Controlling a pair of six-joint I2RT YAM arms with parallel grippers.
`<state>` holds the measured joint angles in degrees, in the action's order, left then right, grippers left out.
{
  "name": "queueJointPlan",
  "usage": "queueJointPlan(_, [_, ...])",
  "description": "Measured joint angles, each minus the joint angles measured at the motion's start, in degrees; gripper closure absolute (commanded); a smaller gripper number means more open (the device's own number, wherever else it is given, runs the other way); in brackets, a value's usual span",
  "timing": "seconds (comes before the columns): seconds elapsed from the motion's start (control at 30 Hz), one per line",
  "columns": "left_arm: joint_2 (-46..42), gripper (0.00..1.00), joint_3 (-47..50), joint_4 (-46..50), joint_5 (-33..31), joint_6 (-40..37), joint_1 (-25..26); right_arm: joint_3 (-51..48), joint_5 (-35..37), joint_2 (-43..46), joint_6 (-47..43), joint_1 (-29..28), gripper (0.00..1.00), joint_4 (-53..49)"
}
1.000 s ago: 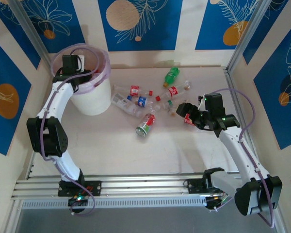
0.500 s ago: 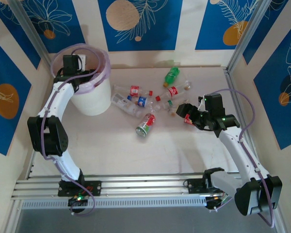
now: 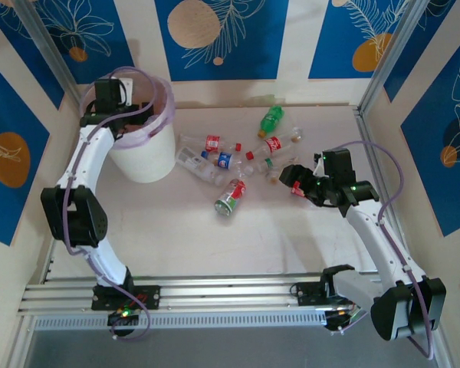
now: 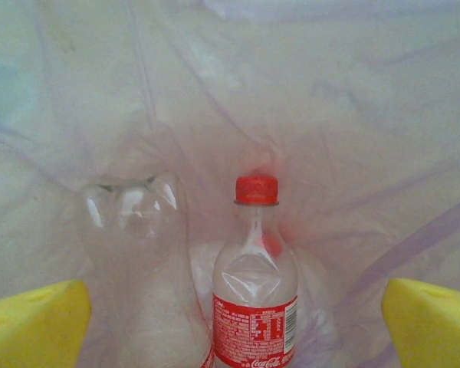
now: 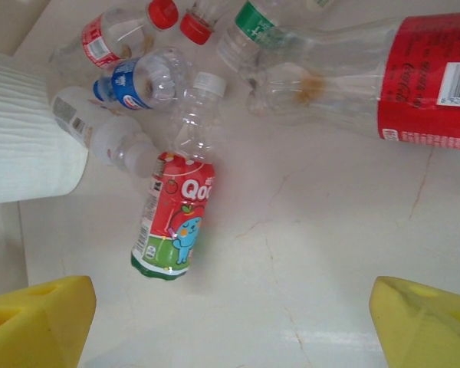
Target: Put the plastic bottles in the bin
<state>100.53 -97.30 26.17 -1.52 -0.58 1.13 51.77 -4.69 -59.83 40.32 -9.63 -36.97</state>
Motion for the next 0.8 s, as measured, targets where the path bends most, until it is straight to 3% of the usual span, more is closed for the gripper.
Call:
queueJointPlan(0.23, [-9.0, 0.03, -3.3, 1.3, 0.0, 0.3, 0.0, 3.7, 4.8, -2.9, -2.2, -1.7, 0.09, -3.3])
queueJointPlan(0.4, [-17.4, 0.03, -3.3, 2.3, 0.4, 2.0, 1.3, 7.8, 8.6, -7.9, -2.3, -7.8, 0.11, -4.2])
queueJointPlan(0.6, [-28.7, 0.03, 4.2, 3.8, -2.0, 4.5, 11.6, 14.0, 10.5, -21.0, 0.7, -14.8, 0.12, -1.8])
queueJointPlan(0.8, [-36.9, 0.04, 16.6, 4.8, -3.5, 9.8, 21.8, 18.8, 12.5, -33.6, 4.7, -17.2, 0.2, 1.9])
